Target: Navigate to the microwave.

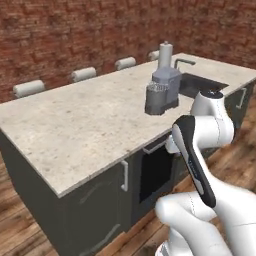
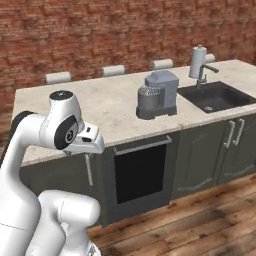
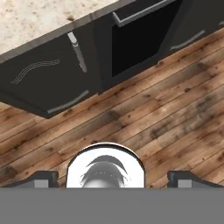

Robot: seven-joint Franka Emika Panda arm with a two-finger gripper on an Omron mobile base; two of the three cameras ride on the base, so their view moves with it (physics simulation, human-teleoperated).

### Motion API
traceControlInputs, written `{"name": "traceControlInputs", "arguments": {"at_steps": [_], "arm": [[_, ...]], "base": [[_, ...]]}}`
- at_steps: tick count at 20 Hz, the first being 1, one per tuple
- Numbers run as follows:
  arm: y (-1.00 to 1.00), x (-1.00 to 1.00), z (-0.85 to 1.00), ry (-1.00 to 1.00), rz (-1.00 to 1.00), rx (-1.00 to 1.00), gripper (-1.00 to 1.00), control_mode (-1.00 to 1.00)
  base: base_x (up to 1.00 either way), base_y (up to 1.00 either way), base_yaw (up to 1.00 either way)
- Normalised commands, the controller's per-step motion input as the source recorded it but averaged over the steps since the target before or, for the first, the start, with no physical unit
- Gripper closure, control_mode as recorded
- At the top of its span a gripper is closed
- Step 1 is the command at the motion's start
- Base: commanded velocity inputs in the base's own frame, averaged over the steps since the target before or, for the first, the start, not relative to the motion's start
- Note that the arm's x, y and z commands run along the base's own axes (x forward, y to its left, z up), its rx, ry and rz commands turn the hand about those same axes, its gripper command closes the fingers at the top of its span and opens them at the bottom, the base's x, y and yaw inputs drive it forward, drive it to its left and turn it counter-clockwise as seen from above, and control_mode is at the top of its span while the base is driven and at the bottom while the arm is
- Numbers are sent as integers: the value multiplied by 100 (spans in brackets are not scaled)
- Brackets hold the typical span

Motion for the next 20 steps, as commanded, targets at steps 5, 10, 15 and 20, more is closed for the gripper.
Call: {"name": "traceControlInputs", "arguments": {"at_steps": [5,10,15,20], "arm": [[0,0,0,0,0,0,-100,100],[0,0,0,0,0,0,-100,100],[0,0,0,0,0,0,-100,100],[0,0,0,0,0,0,-100,100]], "base": [[0,84,60],[1,83,58],[12,90,54],[25,86,51]]}}
